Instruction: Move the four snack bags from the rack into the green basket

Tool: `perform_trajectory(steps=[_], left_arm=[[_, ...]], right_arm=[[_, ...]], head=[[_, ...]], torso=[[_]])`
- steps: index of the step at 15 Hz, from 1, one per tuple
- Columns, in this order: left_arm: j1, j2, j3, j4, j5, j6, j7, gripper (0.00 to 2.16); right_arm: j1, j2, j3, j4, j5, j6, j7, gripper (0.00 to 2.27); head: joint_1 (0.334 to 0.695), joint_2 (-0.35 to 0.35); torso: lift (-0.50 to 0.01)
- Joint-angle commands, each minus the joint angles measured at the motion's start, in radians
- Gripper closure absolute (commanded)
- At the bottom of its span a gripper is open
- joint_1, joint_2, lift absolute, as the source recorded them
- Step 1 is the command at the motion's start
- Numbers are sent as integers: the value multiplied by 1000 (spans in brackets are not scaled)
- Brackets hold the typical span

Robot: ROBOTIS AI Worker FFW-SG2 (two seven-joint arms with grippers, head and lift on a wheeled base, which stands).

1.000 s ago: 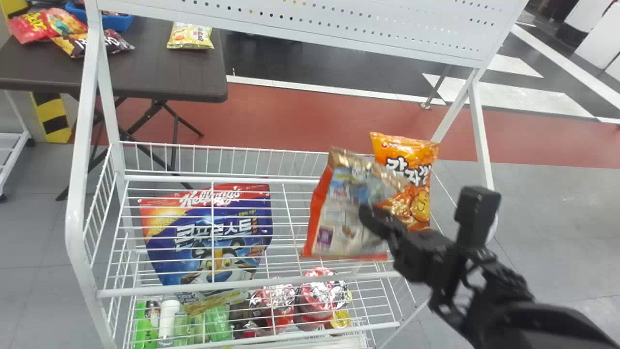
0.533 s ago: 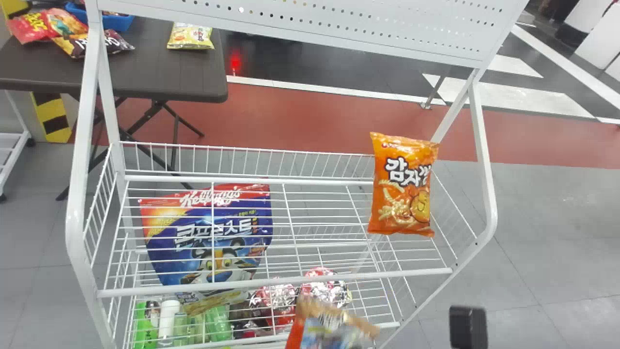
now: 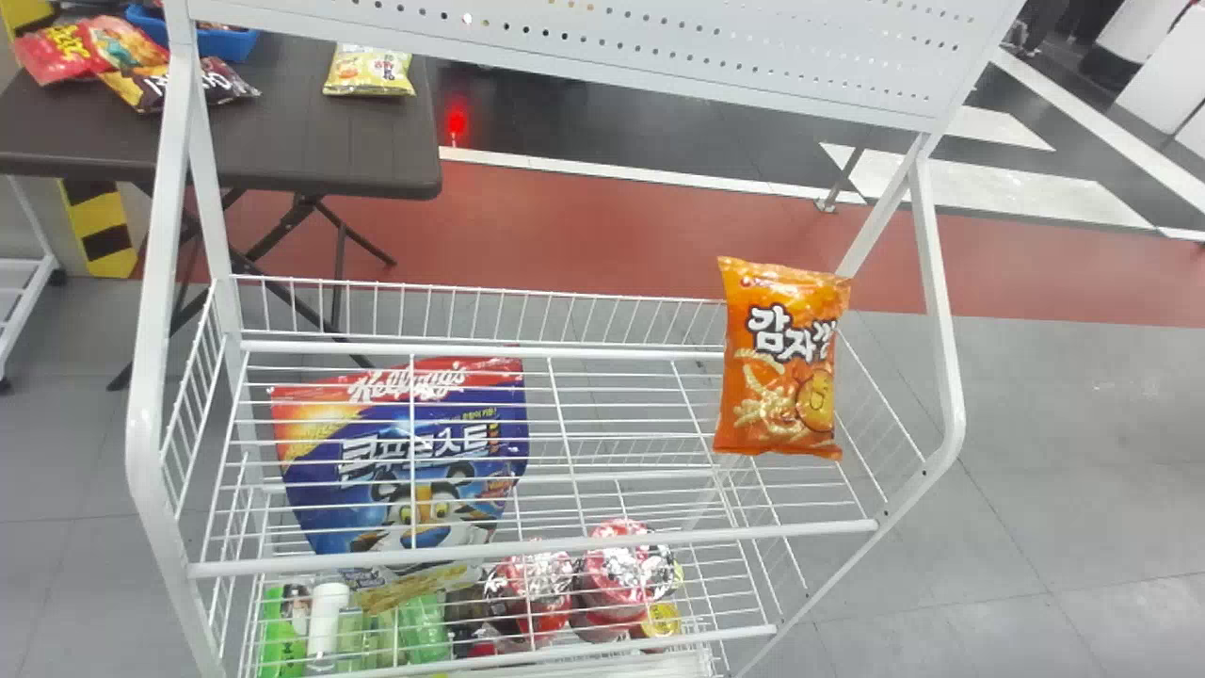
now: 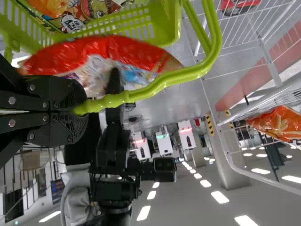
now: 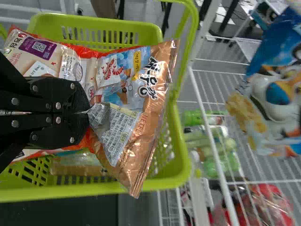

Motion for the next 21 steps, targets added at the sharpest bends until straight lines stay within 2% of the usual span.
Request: perform_trajectory(steps=[1, 6, 8, 9, 10, 11, 12, 16, 21], left_arm=[[8, 1, -2, -10, 0, -3, 0, 2128], [10, 4, -4, -11, 0, -3, 0, 2128], [10, 2, -7, -11, -2, -6, 2, 2128], [10, 2, -7, -11, -2, -6, 3, 2128], [10, 2, -7, -13, -2, -6, 2, 2128], [10, 2, -6, -14, -2, -6, 3, 2128], [10, 4, -2, -16, -2, -6, 5, 2128], [4, 2, -6, -14, -2, -6, 6, 2128], [4, 2, -4, -14, -2, -3, 8, 2128]], right_arm=[[-47, 4, 48, 45, 3, 23, -2, 2216], [-105, 4, 174, 100, 3, 63, -16, 2216], [-117, 4, 204, 125, 5, 8, -16, 2213], [-125, 4, 215, 142, 8, -23, -18, 2121], [-131, 4, 215, 151, 8, -20, -18, 1625], [-131, 2, 215, 151, 8, -23, -18, 768], [-131, 1, 212, 150, 6, -23, -16, -2], [-122, -6, 200, 143, 11, -48, -13, 53], [-56, -6, 94, 65, 37, -180, -15, 53]], head=[[695, -350], [695, -350], [695, -350], [695, -332], [695, -313], [695, -285], [695, -285], [695, -274], [695, -338]], torso=[[0], [0], [0], [0], [0], [0], [0], [0], [0]])
